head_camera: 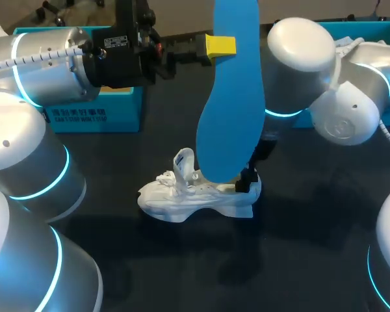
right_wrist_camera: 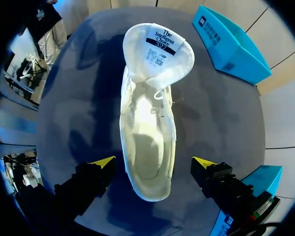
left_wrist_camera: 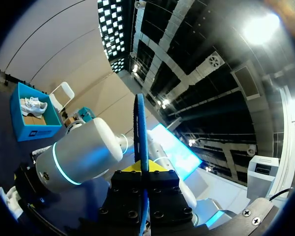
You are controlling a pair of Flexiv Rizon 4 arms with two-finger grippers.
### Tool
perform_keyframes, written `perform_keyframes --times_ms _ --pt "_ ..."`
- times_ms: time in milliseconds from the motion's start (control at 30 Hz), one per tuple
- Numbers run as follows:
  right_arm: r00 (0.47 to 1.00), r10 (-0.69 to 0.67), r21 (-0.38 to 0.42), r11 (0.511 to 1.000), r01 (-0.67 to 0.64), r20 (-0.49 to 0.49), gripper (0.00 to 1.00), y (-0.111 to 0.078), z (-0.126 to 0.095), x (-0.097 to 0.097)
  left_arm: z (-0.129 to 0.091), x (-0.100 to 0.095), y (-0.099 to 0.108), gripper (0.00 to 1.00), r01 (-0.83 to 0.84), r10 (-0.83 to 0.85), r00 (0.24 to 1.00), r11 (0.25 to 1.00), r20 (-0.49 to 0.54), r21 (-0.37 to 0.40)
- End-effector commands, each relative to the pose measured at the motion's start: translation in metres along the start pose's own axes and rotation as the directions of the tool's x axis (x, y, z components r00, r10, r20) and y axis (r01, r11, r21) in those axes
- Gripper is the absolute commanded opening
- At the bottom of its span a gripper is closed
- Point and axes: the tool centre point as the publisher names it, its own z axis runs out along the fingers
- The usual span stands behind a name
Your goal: Take the shoe out of the shoebox, open the shoe tongue, remove and reinsert the insole, then place the shoe into the shoebox
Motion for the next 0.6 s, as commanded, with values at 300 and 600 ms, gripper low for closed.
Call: perform_keyframes --times_ms 300,600 --pt "1.0 0.0 0.001 1.0 0.0 0.001 1.0 0.0 0.001 0.0 0.001 0.0 0.001 0.0 0.001 -0.001 1.0 1.0 0.002 0.0" --pt "0.998 -0.05 0.012 0.999 0.051 -0.025 1.0 0.019 0.007 -0.019 0.001 0.0 0.001 0.0 0.001 -0.001 1.0 1.0 0.002 0.0"
